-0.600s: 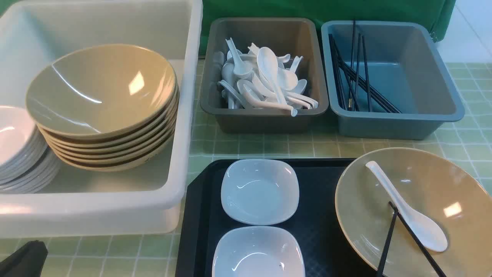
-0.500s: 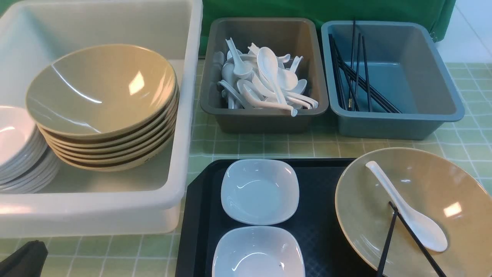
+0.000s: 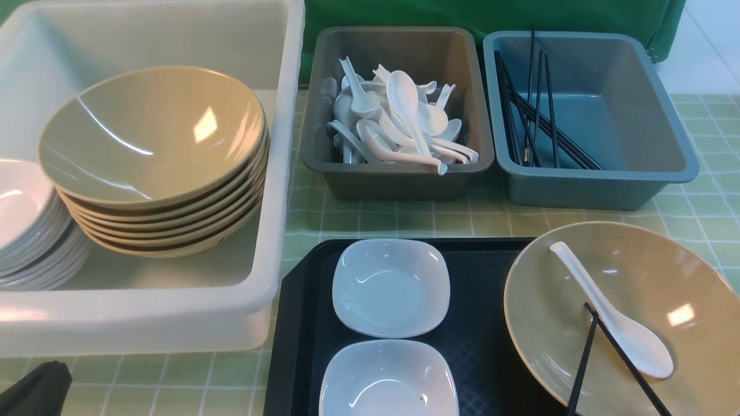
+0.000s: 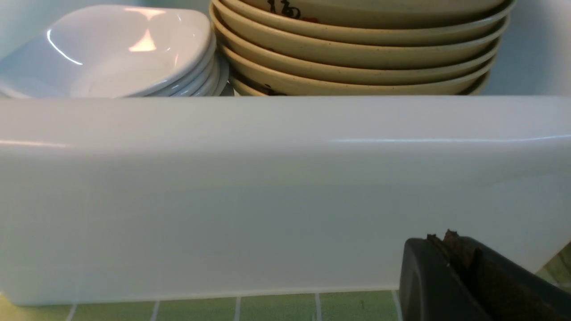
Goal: On green table put chopsticks spoon bowls plates into blue grey white boxes.
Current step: 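Reach down and grasp the white spoon resting in the bowl with the right gripper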
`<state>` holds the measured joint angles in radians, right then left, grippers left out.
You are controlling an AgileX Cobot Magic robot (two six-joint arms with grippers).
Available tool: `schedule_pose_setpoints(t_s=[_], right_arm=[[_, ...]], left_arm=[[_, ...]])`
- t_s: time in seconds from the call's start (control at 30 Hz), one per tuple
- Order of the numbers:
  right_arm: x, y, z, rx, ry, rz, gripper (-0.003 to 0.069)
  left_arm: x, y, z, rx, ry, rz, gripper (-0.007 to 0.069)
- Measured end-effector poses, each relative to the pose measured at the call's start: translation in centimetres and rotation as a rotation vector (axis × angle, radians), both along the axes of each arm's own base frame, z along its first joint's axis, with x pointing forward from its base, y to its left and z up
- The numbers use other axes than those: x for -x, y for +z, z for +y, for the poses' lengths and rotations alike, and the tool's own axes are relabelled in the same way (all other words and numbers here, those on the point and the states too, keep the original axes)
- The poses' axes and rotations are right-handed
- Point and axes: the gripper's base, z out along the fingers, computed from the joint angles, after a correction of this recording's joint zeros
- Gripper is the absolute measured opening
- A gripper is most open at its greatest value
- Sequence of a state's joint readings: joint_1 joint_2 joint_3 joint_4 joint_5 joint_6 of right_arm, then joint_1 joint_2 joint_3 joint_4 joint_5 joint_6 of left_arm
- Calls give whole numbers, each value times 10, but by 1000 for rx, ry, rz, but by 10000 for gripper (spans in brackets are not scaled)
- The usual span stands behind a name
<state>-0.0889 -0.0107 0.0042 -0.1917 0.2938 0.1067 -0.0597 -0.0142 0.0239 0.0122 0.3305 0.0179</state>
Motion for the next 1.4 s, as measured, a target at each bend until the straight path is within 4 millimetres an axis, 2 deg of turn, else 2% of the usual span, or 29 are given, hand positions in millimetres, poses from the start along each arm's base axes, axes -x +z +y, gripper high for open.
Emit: schedule_pose_setpoints(t_s=[1.17, 1.4], right_arm=[[0, 0, 0, 0, 0, 0, 236], [0, 0, 0, 0, 0, 0, 236]], left_arm=[[0, 0, 1, -23, 1, -4, -1], [-1, 5, 0, -25, 0, -68, -1]])
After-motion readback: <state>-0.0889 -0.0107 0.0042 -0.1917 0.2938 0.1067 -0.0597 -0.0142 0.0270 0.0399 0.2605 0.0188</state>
